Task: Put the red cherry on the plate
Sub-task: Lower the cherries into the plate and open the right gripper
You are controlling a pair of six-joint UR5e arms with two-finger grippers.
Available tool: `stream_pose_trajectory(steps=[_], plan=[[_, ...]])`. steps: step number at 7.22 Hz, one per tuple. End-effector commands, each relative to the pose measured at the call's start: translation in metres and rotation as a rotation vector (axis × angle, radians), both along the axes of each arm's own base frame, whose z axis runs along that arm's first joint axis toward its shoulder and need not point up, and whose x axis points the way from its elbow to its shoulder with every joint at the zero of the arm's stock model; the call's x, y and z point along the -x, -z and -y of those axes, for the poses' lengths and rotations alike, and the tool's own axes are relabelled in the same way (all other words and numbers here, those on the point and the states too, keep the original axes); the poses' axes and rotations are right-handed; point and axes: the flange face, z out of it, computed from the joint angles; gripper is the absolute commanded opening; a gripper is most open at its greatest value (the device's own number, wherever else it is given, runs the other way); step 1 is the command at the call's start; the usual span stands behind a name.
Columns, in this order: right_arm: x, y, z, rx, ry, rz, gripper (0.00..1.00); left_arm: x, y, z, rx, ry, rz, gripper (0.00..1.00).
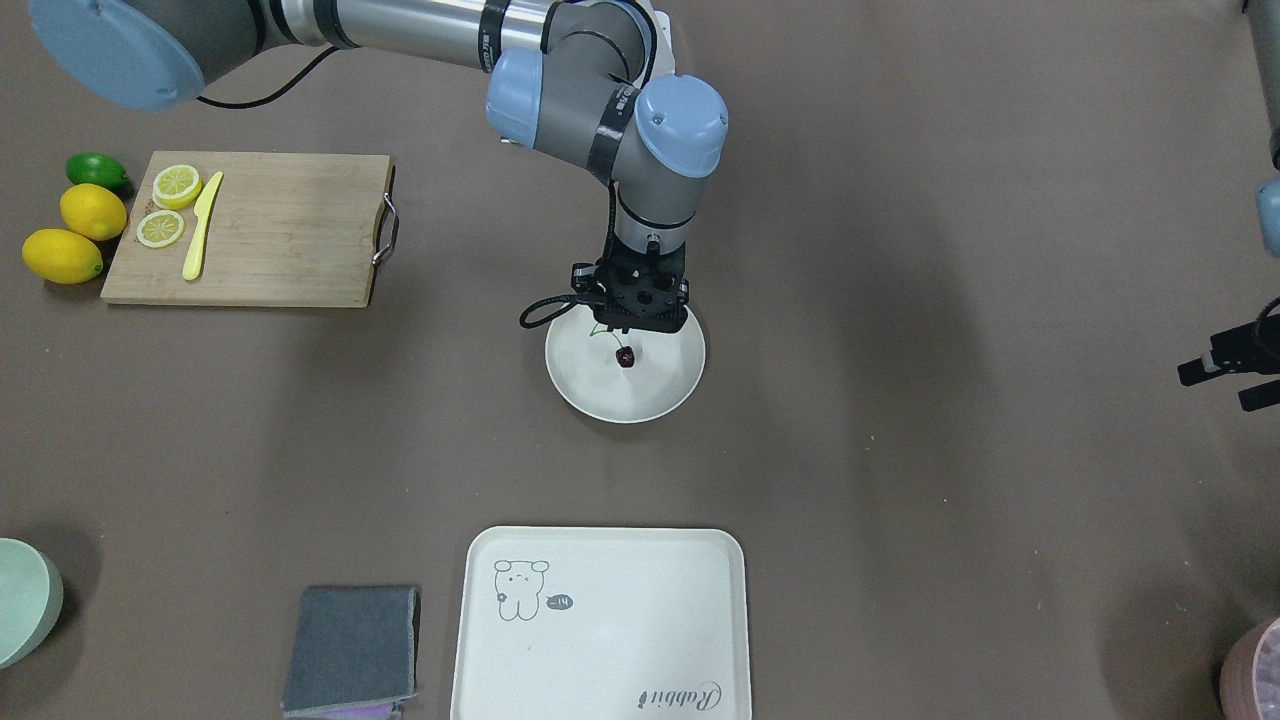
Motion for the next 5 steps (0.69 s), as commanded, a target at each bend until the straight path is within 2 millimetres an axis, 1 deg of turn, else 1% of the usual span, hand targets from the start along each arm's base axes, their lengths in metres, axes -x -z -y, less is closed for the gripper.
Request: stream_pose_trajectory(steps=[1, 2, 3, 4, 5], plan=[[0.002, 0.000, -0.005, 0.001, -0.010, 0.003, 0.99, 0.000, 0.000, 0.000, -0.001, 0.000, 0.000, 0.98], [0.001, 0.003, -0.006, -0.001, -0.010, 0.007, 1.00, 0.000, 0.001, 0.000, -0.001, -0.001, -0.002, 0.98], [-0.011, 0.016, -0.003, -0.005, -0.014, 0.031, 1.00, 0.000, 0.001, 0.000, -0.001, -0.001, -0.002, 0.98], [-0.047, 0.036, 0.003, 0.020, -0.011, 0.047, 1.00, 0.000, 0.001, 0.000, -0.001, -0.001, -0.002, 0.98], [-0.107, 0.040, -0.002, 0.049, -0.008, 0.107, 1.00, 0.000, 0.001, 0.000, -0.001, -0.001, -0.002, 0.98]])
